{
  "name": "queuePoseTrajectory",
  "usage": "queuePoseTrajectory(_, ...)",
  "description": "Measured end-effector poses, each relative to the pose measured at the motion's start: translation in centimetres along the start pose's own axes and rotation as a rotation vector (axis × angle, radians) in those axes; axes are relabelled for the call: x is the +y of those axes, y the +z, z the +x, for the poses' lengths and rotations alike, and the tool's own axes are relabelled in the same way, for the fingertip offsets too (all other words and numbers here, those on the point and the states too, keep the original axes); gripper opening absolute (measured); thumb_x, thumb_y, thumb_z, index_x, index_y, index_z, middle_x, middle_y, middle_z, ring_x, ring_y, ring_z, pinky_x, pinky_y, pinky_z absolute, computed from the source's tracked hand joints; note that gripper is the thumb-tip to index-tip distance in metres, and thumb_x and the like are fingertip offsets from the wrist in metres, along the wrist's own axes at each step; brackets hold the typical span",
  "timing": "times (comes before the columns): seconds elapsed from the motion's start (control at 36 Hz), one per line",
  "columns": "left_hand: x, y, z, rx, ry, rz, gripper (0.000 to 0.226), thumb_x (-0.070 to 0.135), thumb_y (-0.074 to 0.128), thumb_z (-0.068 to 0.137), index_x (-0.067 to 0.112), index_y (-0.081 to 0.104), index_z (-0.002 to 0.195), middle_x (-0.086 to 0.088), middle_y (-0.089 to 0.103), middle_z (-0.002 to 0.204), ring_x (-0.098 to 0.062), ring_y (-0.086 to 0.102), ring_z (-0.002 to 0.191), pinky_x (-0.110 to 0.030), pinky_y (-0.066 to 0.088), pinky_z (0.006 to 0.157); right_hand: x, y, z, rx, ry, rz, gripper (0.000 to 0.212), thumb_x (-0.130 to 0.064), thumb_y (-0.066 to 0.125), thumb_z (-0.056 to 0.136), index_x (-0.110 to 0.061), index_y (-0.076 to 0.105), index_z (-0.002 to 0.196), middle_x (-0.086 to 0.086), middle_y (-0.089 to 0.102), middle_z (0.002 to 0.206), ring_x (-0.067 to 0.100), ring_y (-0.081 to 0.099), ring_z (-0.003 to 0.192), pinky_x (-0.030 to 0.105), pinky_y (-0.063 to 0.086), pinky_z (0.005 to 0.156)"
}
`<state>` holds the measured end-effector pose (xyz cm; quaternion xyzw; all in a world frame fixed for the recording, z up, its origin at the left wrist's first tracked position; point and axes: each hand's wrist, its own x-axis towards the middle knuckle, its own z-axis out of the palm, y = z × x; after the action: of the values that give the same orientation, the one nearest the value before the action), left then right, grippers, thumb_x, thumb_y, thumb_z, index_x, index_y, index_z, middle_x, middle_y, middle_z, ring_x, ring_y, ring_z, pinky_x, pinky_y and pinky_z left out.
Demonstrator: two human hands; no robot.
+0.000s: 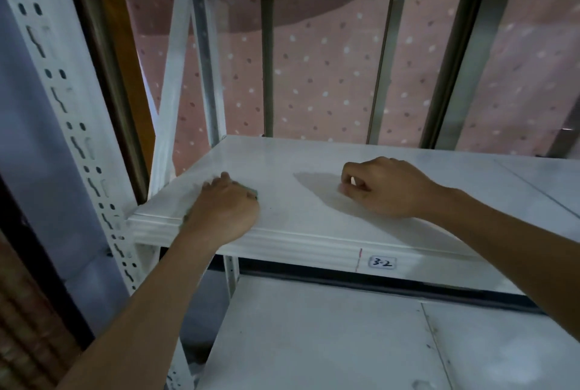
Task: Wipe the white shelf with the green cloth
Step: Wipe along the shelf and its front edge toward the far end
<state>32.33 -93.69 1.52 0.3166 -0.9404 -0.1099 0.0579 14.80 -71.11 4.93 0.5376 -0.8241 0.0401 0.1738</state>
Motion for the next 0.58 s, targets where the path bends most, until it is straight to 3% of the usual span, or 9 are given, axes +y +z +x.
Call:
queuePoseTrajectory(0.06, 1.5, 0.5, -0.7, 0.009, 0.016, -0.005, 0.042, 0.011, 0.025, 0.107, -0.001, 0.047, 0.140, -0.027, 0.035, 0.154, -0.041, 0.030, 0.145, -0.052, 0.022, 0.123, 0.7, -0.1, -1.5, 0.034, 0.036, 0.021, 0.025, -0.049, 0.041, 0.099, -0.029, 0.056, 0.097, -0.015, 0.057, 0.074, 0.014, 0.056, 0.072, 0.031, 0.045, 0.064)
queuePoseTrajectory(0.19, 5.1, 2.1, -1.4, -0.006, 0.071, -0.095, 0.057, 0.029, 0.013, 0.109, 0.004, 0.031, 0.156, -0.021, 0.005, 0.171, -0.033, 0.003, 0.159, -0.047, 0.000, 0.130, 3.2, 0.0, -4.5, 0.060, 0.179, 0.077, 0.028, -0.054, 0.039, 0.098, -0.033, 0.056, 0.092, -0.012, 0.062, 0.080, 0.017, 0.058, 0.076, 0.030, 0.042, 0.064)
queuePoseTrajectory(0.31, 9.8, 2.7, -3.4, -0.008, 0.143, -0.161, 0.058, 0.038, 0.016, 0.112, 0.008, 0.025, 0.161, -0.014, 0.000, 0.172, -0.027, 0.002, 0.160, -0.040, -0.001, 0.131, 4.2, -0.1, -6.6, 0.071, 0.293, 0.143, 0.032, -0.053, 0.039, 0.098, -0.029, 0.059, 0.092, -0.006, 0.064, 0.082, 0.019, 0.059, 0.079, 0.034, 0.049, 0.070)
queuePoseTrajectory(0.36, 11.5, 3.1, -4.3, -0.008, 0.220, -0.198, 0.053, 0.035, 0.019, 0.112, 0.013, 0.040, 0.156, -0.013, 0.006, 0.172, -0.025, 0.006, 0.160, -0.039, 0.000, 0.131, 4.6, -0.2, -7.6, 0.084, 0.350, 0.175, 0.032, -0.053, 0.041, 0.098, -0.028, 0.060, 0.093, -0.006, 0.065, 0.084, 0.019, 0.058, 0.082, 0.033, 0.047, 0.070)
queuePoseTrajectory(0.42, 12.9, 3.6, -5.4, -0.020, 0.302, -0.242, 0.044, 0.025, 0.026, 0.111, 0.016, 0.059, 0.138, -0.009, 0.021, 0.170, -0.024, 0.016, 0.158, -0.034, 0.004, 0.130, 4.9, -0.3, -8.4, 0.089, 0.401, 0.208, 0.031, -0.054, 0.043, 0.097, -0.029, 0.061, 0.092, -0.009, 0.064, 0.085, 0.017, 0.057, 0.083, 0.032, 0.047, 0.070)
queuePoseTrajectory(0.5, 14.5, 4.7, -7.4, 0.061, 0.419, -0.278, 0.028, 0.010, 0.041, 0.104, 0.009, 0.068, 0.107, -0.001, 0.051, 0.152, -0.026, 0.046, 0.141, -0.030, 0.026, 0.121, 5.5, -0.5, -9.5, 0.103, 0.465, 0.242, 0.027, -0.054, 0.047, 0.095, -0.031, 0.060, 0.089, -0.013, 0.062, 0.082, 0.014, 0.057, 0.080, 0.031, 0.046, 0.068)
queuePoseTrajectory(0.58, 15.0, 5.2, -8.8, 0.160, 0.544, -0.403, 0.027, 0.003, 0.052, 0.099, 0.011, 0.075, 0.109, 0.010, 0.062, 0.143, -0.014, 0.060, 0.126, -0.027, 0.045, 0.106, 6.0, -1.2, -10.3, 0.133, 0.520, 0.304, 0.021, -0.047, 0.059, 0.092, -0.028, 0.061, 0.084, -0.010, 0.061, 0.077, 0.012, 0.057, 0.077, 0.029, 0.043, 0.065)
